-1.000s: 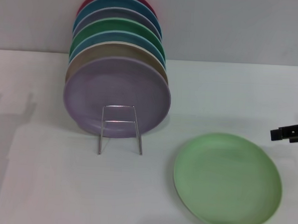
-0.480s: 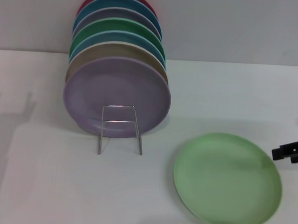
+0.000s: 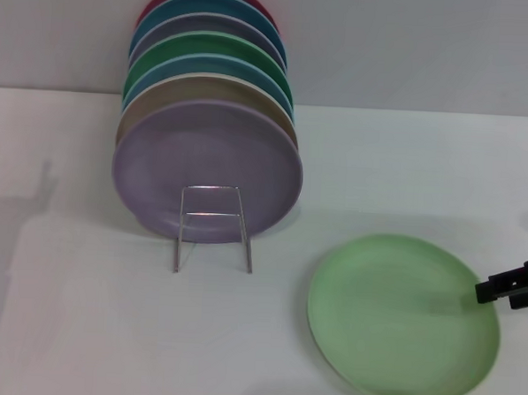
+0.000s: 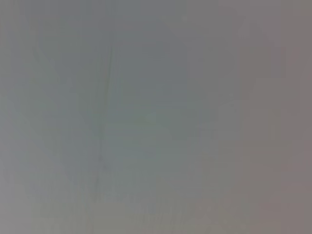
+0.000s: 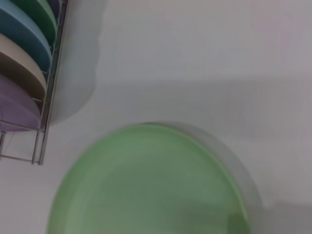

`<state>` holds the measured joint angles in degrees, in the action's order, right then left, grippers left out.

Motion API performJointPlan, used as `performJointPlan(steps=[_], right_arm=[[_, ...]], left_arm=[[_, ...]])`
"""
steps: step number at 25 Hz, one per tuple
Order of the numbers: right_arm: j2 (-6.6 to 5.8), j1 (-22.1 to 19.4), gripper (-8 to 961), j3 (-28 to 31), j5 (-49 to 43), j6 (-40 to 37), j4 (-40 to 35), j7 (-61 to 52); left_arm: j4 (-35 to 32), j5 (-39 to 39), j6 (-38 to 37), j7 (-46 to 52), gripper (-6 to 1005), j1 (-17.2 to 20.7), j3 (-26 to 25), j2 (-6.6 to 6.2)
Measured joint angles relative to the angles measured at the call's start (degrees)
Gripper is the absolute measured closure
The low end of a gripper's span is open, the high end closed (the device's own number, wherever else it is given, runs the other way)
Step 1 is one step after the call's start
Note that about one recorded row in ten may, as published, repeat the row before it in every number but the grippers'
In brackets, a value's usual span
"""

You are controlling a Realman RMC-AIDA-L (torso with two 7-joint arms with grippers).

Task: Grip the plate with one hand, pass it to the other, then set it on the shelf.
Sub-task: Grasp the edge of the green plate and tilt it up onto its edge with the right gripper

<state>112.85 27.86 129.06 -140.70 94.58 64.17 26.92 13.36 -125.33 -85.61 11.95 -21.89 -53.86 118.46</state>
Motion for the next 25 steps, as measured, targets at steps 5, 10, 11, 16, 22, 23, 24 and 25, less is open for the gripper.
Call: performJointPlan(steps=[5, 10, 11, 16, 22, 23, 24, 25], right_arm=[[0.25, 0.0, 314, 0.1, -0.1, -0.8, -1.1, 0.0], [0.26, 0.0, 314, 0.2, -0.1, -2.4, -3.2, 0.0], [0.26, 0.1, 315, 0.1, -0.1, -2.7, -3.6, 0.0], [0.09, 0.7, 315, -0.2, -0.2, -3.6, -5.3, 0.2], [0.0, 1.4, 324, -0.2, -1.9, -4.5, -6.7, 0.5], [-0.03, 1.5, 328, -0.2, -2.0, -4.6, -6.8, 0.6], [-0.04, 1.5, 333, -0.2, -2.0, -4.7, -6.8, 0.6], [-0.05, 1.5, 337, -0.2, -2.1, -4.8, -6.8, 0.6]], left_arm=[[0.0, 0.0, 0.0, 0.8, 169, 0.0, -0.2, 0.0], [0.0, 0.0, 0.0, 1.6, 169, 0.2, -0.3, -0.03], [0.0, 0.0, 0.0, 1.6, 169, 0.3, -0.3, -0.04], [0.0, 0.0, -0.3, 1.7, 169, 0.3, -0.3, -0.06], [0.0, 0.0, -1.3, 1.7, 169, 0.5, -0.3, -0.07], [0.0, 0.0, -1.3, 1.7, 169, 0.6, -0.3, -0.07], [0.0, 0.0, -1.4, 1.7, 169, 0.6, -0.3, -0.07], [0.0, 0.0, -1.4, 1.7, 169, 0.6, -0.3, -0.07]])
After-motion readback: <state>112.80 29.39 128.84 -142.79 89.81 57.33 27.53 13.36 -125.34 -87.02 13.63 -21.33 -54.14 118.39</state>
